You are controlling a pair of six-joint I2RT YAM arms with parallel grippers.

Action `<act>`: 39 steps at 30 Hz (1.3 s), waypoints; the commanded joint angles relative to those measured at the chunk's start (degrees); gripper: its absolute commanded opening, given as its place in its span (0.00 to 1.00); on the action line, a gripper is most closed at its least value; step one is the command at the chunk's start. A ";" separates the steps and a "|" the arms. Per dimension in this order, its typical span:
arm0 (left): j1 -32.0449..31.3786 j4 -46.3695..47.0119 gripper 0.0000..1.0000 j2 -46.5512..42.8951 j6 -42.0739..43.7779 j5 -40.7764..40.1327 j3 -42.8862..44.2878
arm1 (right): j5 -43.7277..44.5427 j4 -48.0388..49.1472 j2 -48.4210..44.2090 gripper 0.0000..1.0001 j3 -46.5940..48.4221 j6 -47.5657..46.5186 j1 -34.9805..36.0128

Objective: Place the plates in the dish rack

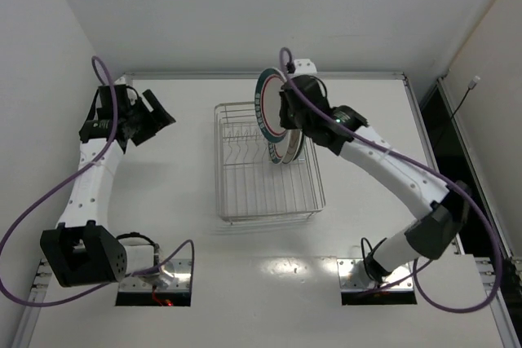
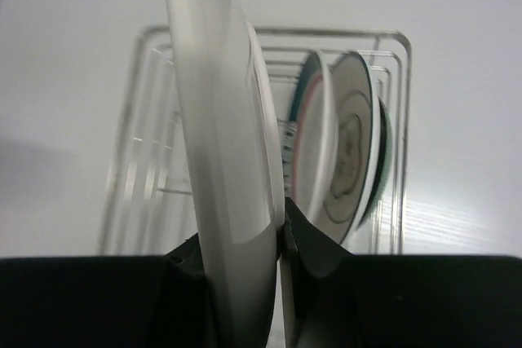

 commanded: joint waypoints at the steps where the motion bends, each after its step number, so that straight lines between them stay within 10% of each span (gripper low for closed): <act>1: 2.78 -2.76 0.68 -1.14 7.89 -7.41 -1.92 | 13.15 -7.00 5.55 0.00 3.31 -2.92 2.20; 7: 3.58 7.67 0.68 -7.45 8.43 -9.70 -18.67 | 16.76 -9.28 12.48 0.00 8.49 -4.14 2.82; 27: 3.58 7.18 0.68 -2.81 9.05 -6.36 -17.40 | 3.06 -13.87 30.79 0.02 17.13 1.92 1.15; 35: 3.58 7.18 0.68 -1.67 9.05 -5.84 -17.40 | 0.59 -13.85 23.06 0.53 16.24 1.31 0.09; 37: 3.58 7.18 0.68 -1.15 9.05 -5.84 -17.40 | -0.12 -15.69 19.72 0.89 18.16 -0.88 -0.43; 39: 3.58 7.18 0.68 -1.14 9.05 -5.84 -17.40 | 1.71 -18.67 18.13 1.00 21.06 -2.38 -0.43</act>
